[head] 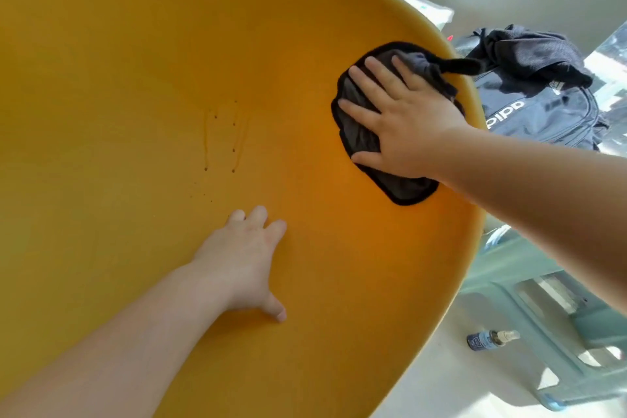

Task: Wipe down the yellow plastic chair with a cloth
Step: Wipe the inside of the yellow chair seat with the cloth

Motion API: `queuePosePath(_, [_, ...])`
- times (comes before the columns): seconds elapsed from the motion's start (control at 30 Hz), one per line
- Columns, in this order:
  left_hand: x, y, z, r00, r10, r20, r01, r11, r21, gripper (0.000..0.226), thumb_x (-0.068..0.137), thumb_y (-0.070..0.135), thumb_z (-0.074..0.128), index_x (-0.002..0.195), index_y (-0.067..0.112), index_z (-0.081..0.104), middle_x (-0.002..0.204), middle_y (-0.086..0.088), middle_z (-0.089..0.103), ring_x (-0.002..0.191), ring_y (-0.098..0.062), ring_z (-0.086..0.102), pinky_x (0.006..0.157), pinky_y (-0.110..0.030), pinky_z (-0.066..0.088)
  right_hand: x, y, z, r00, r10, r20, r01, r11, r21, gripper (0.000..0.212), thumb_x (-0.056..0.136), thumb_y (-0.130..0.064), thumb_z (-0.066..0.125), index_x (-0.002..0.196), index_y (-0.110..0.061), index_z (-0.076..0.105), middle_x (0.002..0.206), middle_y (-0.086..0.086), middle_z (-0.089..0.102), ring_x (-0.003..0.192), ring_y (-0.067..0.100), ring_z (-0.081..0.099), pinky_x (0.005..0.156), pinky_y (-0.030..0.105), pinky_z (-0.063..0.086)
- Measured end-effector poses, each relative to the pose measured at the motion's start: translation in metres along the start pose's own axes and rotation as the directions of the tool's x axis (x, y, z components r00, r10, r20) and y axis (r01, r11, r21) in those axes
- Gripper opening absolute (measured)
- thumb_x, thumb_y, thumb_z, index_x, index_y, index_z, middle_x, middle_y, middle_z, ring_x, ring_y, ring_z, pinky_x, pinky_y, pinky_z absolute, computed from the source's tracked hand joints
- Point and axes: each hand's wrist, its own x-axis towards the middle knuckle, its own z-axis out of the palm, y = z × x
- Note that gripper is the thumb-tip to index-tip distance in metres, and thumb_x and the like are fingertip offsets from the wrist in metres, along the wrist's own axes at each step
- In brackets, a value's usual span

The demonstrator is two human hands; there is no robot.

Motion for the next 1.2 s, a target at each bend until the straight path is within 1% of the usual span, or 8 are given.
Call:
queuePosePath(0.1, [0.000,0.000,0.000,1.000,-0.006,0.006,0.006,1.000,-0.008,0.127,0.050,0.078,0.082,0.152,0.032,0.020,0.143,0.004,0.025,0.133,-0.025,0.029,0.103,-0.041,0.047,0.002,-0.042,0.005,0.996,0.068,0.054,-0.075,0.988,0.136,0.095,0.091,-0.083,0.011,0.163,-0.024,-0.010,0.165,0.017,-0.027,0.151,0.039,-0.029,0.123,0.059,-0.011])
queuePosePath(0.23, [-0.004,0.000,0.002,1.000,-0.006,-0.008,0.006,1.000,-0.016,0.129,0.051,0.078,0.081,0.154,0.033,0.018,0.143,0.006,0.025,0.132,-0.023,0.029,0.103,-0.040,0.048,-0.042,-0.098,0.010,0.973,-0.150,0.173,0.089,0.943,0.320,0.093,0.090,-0.085,0.010,0.161,-0.030,-0.017,0.163,0.011,-0.034,0.148,0.035,-0.037,0.121,0.057,-0.018])
queuePosePath(0.37, [-0.005,-0.001,0.000,1.000,0.001,-0.024,-0.002,1.000,-0.022,0.128,0.049,0.080,0.080,0.152,0.035,0.020,0.143,0.008,0.025,0.131,-0.021,0.030,0.101,-0.037,0.048,-0.087,-0.080,0.007,0.933,-0.277,0.230,0.208,0.936,0.284,0.088,0.087,-0.088,0.008,0.157,-0.043,-0.019,0.163,0.005,-0.035,0.150,0.029,-0.034,0.122,0.055,-0.018])
queuePosePath(0.53, [-0.010,-0.001,0.001,0.998,0.005,-0.062,-0.009,0.999,-0.053,0.128,0.052,0.081,0.078,0.155,0.036,0.017,0.152,0.007,0.020,0.139,-0.021,0.026,0.106,-0.038,0.045,-0.041,-0.007,0.000,0.990,0.123,0.072,-0.124,0.992,0.003,0.093,0.084,-0.089,0.007,0.160,-0.039,-0.012,0.165,0.018,-0.028,0.151,0.040,-0.028,0.120,0.062,-0.015])
queuePosePath(0.67, [-0.021,-0.007,0.003,0.994,0.034,-0.108,-0.040,0.998,-0.052,0.116,0.071,0.074,0.072,0.159,0.034,0.009,0.162,0.008,0.009,0.147,-0.019,0.018,0.114,-0.035,0.036,0.002,-0.029,0.007,0.956,0.293,0.011,-0.292,0.949,0.115,0.095,0.089,-0.084,0.014,0.162,-0.029,-0.010,0.162,0.024,-0.031,0.148,0.044,-0.032,0.119,0.064,-0.013])
queuePosePath(0.77, [-0.031,-0.026,-0.003,0.982,-0.071,-0.177,0.073,0.997,0.001,0.113,0.071,0.077,0.069,0.159,0.034,0.012,0.163,0.008,0.011,0.148,-0.018,0.018,0.116,-0.036,0.033,0.018,-0.058,0.012,0.928,0.372,-0.017,-0.360,0.908,0.216,0.096,0.091,-0.080,0.016,0.163,-0.021,-0.009,0.163,0.026,-0.027,0.150,0.044,-0.028,0.120,0.065,-0.009])
queuePosePath(0.97, [-0.042,-0.086,-0.025,0.819,-0.570,-0.066,0.573,0.807,0.146,0.158,0.039,0.097,0.065,0.161,0.020,0.000,0.167,-0.010,-0.011,0.153,-0.037,0.005,0.113,-0.069,0.027,0.035,-0.134,0.013,0.967,0.254,0.039,-0.244,0.859,0.451,0.094,0.095,-0.078,0.014,0.161,-0.018,-0.016,0.163,0.018,-0.034,0.149,0.037,-0.035,0.121,0.060,-0.013])
queuePosePath(1.2, [-0.033,-0.101,-0.015,0.829,-0.559,-0.026,0.558,0.823,0.103,0.168,0.035,0.090,0.076,0.159,0.010,-0.005,0.163,-0.015,-0.021,0.149,-0.046,0.000,0.106,-0.059,0.045,-0.004,-0.159,0.008,0.984,-0.169,0.058,0.122,0.872,0.474,0.086,0.096,-0.077,0.005,0.159,-0.026,-0.021,0.162,0.003,-0.036,0.149,0.024,-0.036,0.123,0.050,-0.019])
